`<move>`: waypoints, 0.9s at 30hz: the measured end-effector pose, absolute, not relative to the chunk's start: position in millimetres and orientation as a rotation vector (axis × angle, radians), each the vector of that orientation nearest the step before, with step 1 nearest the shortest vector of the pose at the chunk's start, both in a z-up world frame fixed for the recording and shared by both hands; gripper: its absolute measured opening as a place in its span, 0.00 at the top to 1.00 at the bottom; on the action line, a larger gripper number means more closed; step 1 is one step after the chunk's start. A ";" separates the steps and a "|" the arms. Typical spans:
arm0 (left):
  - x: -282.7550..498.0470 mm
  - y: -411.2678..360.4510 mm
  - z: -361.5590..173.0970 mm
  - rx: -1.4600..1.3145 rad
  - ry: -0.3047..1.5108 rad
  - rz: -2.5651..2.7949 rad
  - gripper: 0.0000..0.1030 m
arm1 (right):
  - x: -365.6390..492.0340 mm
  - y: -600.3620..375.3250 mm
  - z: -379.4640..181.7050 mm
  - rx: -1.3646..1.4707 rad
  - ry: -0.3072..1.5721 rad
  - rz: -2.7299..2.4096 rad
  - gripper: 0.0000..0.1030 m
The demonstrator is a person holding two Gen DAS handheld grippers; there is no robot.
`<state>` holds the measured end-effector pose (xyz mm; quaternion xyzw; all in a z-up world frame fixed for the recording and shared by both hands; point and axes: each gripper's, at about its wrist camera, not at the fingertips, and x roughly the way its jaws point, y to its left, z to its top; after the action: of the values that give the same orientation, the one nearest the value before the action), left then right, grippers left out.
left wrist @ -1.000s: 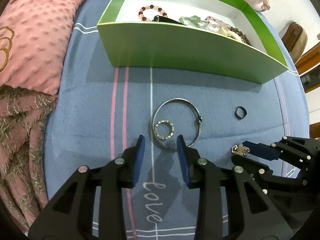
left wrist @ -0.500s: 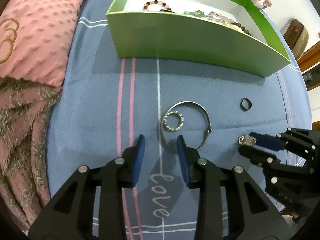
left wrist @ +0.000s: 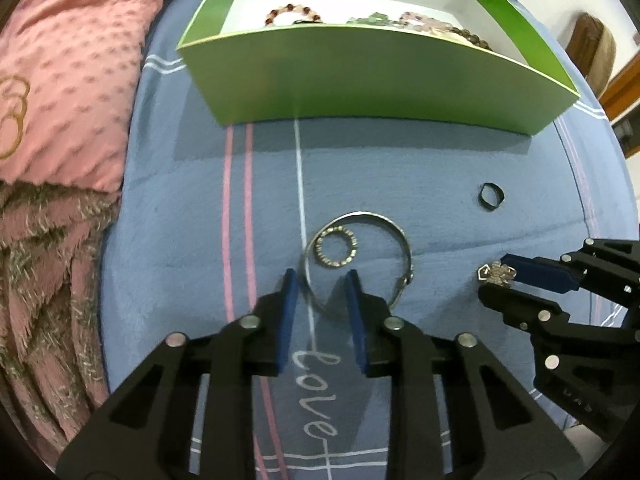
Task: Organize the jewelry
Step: 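Lift the silver bangle off the small ring with the left tool while the right tool holds the charm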
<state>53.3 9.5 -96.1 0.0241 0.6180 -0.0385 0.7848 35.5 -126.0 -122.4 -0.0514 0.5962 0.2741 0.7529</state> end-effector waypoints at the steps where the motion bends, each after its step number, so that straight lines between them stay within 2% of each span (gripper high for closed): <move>1: 53.0 8.9 -95.9 0.052 1.331 -0.087 0.87 | 35.6 -126.1 -122.4 -0.112 1.301 0.598 0.78; 4: 55.6 14.3 -95.5 0.007 1.337 -0.094 0.97 | 35.9 -126.3 -122.5 -0.114 1.301 0.599 0.78; 14: 42.6 46.3 -80.5 -0.092 1.331 -0.098 0.97 | 36.0 -126.3 -122.8 -0.109 1.302 0.597 0.78; 27: 31.3 51.0 -50.5 -0.059 1.284 -0.061 0.97 | 39.9 -137.4 -101.3 -0.086 1.255 0.583 0.78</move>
<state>31.3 51.0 -50.5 -0.0275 0.5985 -0.0283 0.8001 39.9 -137.4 -101.3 -0.0398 0.5782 0.2689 0.7693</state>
